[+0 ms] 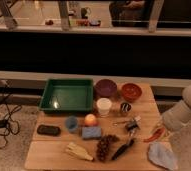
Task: Place pepper in red bowl
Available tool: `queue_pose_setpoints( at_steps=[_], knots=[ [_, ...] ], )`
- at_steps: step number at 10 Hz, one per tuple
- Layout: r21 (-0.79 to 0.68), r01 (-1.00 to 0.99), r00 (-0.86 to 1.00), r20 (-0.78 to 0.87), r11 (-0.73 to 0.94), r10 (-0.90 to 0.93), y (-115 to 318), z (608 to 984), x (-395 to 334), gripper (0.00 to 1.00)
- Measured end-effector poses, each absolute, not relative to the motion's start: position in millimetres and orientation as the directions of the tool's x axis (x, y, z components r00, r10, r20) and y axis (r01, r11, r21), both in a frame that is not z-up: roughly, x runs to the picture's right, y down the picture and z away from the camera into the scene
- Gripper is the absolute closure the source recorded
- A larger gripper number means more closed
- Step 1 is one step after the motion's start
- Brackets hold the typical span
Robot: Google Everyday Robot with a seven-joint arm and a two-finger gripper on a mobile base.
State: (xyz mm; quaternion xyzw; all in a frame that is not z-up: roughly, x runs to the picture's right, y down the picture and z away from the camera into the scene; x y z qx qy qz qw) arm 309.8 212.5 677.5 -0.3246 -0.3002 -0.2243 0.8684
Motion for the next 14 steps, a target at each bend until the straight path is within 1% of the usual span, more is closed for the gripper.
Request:
queue_pose_setpoints(
  at_steps=[4, 6, 11, 14],
  knots=[
    [-0.429, 0.586, 0.717, 0.670, 0.687, -0.193, 213.0, 678.2, 308.5, 1.00],
    [-0.427, 0.566, 0.718, 0.675, 0.706, -0.167, 206.5, 685.1, 307.5, 1.00],
    [-0.396, 0.546, 0.689, 0.714, 0.739, -0.126, 150.7, 729.0, 291.5, 1.00],
    [-0.378, 0.552, 0.676, 0.724, 0.743, -0.134, 128.8, 745.0, 281.9, 1.00]
  ],
)
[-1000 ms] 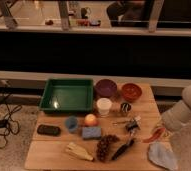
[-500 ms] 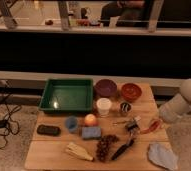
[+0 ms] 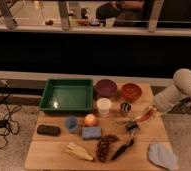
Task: Place pepper in red bowl
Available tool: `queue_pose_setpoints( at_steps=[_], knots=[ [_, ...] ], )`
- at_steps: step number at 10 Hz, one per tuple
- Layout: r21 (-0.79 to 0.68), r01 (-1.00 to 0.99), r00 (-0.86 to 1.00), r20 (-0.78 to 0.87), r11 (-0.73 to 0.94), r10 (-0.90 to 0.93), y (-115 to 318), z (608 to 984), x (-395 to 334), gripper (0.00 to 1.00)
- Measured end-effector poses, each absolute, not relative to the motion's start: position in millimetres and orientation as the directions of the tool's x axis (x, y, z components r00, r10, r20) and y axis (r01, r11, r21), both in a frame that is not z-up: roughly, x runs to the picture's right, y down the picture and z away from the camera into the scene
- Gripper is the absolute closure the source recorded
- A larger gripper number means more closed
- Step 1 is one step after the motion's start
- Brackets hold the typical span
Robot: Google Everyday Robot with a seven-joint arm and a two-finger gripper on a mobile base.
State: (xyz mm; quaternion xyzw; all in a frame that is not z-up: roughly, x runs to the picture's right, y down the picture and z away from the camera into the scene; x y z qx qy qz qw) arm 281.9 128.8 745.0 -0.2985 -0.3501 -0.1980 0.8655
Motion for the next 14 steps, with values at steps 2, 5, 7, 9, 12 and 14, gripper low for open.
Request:
queue_pose_setpoints(
  at_steps=[2, 5, 7, 9, 12, 14],
  knots=[
    [-0.367, 0.553, 0.667, 0.733, 0.748, -0.133, 112.7, 759.1, 275.0, 1.00],
    [-0.361, 0.544, 0.657, 0.745, 0.758, -0.117, 96.3, 776.6, 268.5, 1.00],
    [-0.365, 0.540, 0.662, 0.741, 0.759, -0.114, 97.7, 776.2, 272.6, 1.00],
    [-0.363, 0.543, 0.659, 0.743, 0.757, -0.116, 96.9, 777.0, 270.0, 1.00],
    [-0.365, 0.541, 0.661, 0.742, 0.757, -0.115, 98.1, 776.1, 271.6, 1.00],
    [-0.348, 0.499, 0.678, 0.727, 0.794, -0.108, 88.0, 778.0, 272.5, 1.00]
  ],
)
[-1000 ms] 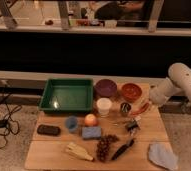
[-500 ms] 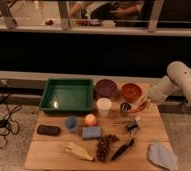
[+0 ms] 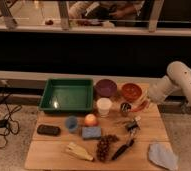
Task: Place pepper in red bowl
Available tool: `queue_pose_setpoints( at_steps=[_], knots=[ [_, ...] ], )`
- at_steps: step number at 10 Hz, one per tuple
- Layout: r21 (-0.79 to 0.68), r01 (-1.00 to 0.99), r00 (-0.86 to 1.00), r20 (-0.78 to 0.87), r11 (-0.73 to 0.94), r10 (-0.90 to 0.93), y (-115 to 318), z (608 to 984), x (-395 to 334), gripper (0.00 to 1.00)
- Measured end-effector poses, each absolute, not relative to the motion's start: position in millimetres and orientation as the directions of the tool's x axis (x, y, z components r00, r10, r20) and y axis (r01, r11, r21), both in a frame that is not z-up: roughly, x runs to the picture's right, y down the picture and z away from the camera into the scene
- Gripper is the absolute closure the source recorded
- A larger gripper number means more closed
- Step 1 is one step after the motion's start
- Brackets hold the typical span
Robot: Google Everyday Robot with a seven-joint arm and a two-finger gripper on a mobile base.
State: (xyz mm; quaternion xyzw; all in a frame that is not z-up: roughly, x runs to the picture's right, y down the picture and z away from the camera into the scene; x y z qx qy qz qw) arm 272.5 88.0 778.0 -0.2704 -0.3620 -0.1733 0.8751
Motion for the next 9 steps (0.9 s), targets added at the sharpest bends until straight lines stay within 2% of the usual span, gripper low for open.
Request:
queue_pose_setpoints(
  at_steps=[5, 9],
  knots=[
    [-0.301, 0.454, 0.659, 0.747, 0.839, -0.088, 55.8, 806.6, 259.4, 1.00],
    [-0.308, 0.453, 0.641, 0.764, 0.837, -0.066, 45.2, 849.5, 245.2, 1.00]
  ],
)
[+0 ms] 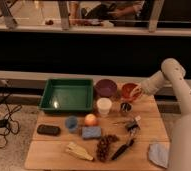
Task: Place pepper in red bowl
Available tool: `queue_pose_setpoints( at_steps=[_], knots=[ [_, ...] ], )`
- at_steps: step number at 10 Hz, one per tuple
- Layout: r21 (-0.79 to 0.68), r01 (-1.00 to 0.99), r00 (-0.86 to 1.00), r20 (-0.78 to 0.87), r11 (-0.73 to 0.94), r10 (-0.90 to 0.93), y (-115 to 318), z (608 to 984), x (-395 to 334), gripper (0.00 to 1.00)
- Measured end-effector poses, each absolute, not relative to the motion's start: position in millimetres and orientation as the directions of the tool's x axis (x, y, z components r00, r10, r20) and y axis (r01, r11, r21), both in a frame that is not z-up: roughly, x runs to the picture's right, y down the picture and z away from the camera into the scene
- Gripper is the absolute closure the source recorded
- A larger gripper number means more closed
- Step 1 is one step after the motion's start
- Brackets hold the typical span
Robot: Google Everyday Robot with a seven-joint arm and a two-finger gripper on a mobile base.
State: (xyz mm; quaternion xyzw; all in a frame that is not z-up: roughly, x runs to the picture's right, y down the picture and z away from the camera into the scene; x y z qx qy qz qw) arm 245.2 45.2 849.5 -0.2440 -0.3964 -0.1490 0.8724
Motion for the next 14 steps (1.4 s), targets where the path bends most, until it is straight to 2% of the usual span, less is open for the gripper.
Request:
queue_pose_setpoints(
  at_steps=[1, 3, 10, 12, 14],
  knots=[
    [-0.298, 0.469, 0.640, 0.763, 0.831, -0.088, 34.0, 866.4, 242.9, 1.00],
    [-0.290, 0.484, 0.640, 0.761, 0.826, -0.108, 24.2, 874.7, 242.0, 1.00],
    [-0.291, 0.485, 0.642, 0.759, 0.825, -0.110, 23.4, 875.1, 242.6, 1.00],
    [-0.291, 0.485, 0.642, 0.758, 0.825, -0.110, 23.5, 875.0, 243.2, 0.87],
    [-0.291, 0.485, 0.642, 0.758, 0.825, -0.110, 23.5, 875.0, 243.2, 0.65]
  ],
)
